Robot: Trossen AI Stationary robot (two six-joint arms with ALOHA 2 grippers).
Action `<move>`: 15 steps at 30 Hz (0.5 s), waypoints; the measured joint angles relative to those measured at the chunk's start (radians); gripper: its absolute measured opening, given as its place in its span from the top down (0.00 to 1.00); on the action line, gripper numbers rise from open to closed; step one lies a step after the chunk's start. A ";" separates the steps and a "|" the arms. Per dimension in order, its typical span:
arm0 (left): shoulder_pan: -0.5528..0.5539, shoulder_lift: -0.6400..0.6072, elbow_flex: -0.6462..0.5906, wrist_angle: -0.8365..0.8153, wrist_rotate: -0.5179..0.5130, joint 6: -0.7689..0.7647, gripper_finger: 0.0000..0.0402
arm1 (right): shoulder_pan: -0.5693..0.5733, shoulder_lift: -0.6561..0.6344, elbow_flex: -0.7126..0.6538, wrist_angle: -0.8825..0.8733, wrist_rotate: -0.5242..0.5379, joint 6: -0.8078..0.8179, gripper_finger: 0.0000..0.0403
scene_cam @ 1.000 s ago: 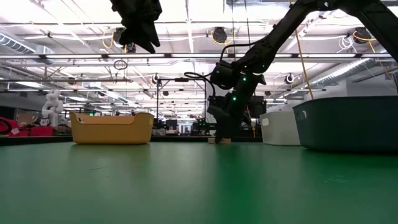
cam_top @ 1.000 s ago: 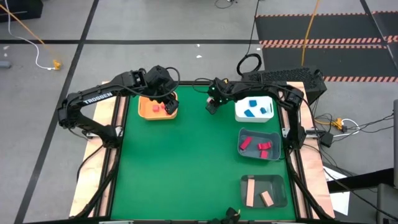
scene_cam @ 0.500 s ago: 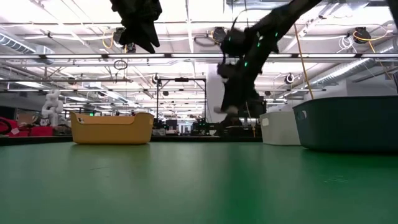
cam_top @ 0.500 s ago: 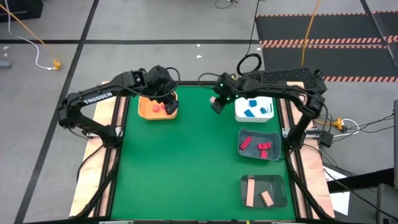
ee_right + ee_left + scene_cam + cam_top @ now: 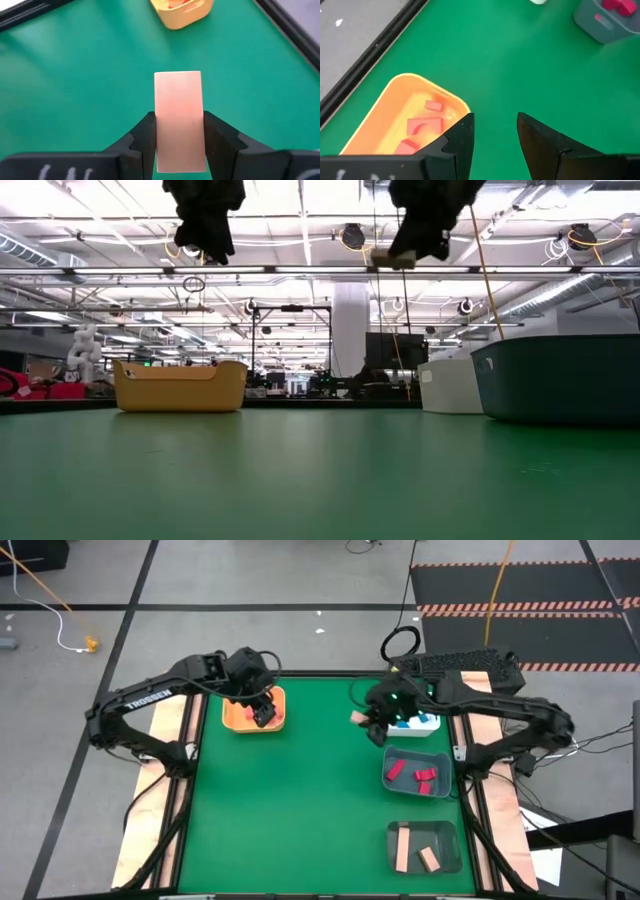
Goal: Sort & place blocks by color
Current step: Put the brown block into the black bin
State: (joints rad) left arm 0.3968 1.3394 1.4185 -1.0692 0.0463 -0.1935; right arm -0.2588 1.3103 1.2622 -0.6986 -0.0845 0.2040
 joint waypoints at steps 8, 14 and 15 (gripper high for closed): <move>0.005 -0.015 0.000 0.050 -0.054 -0.063 0.63 | 0.072 -0.195 -0.237 0.051 -0.061 0.178 0.72; 0.010 -0.015 0.000 0.110 -0.098 -0.143 0.63 | 0.197 -0.380 -0.453 0.229 -0.100 0.341 0.72; 0.010 -0.015 0.000 0.113 -0.099 -0.155 0.63 | 0.223 -0.407 -0.484 0.264 -0.100 0.373 0.72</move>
State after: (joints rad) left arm 0.4065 1.3247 1.4181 -0.9560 -0.0532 -0.3484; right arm -0.0355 0.9038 0.7780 -0.4347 -0.1843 0.5770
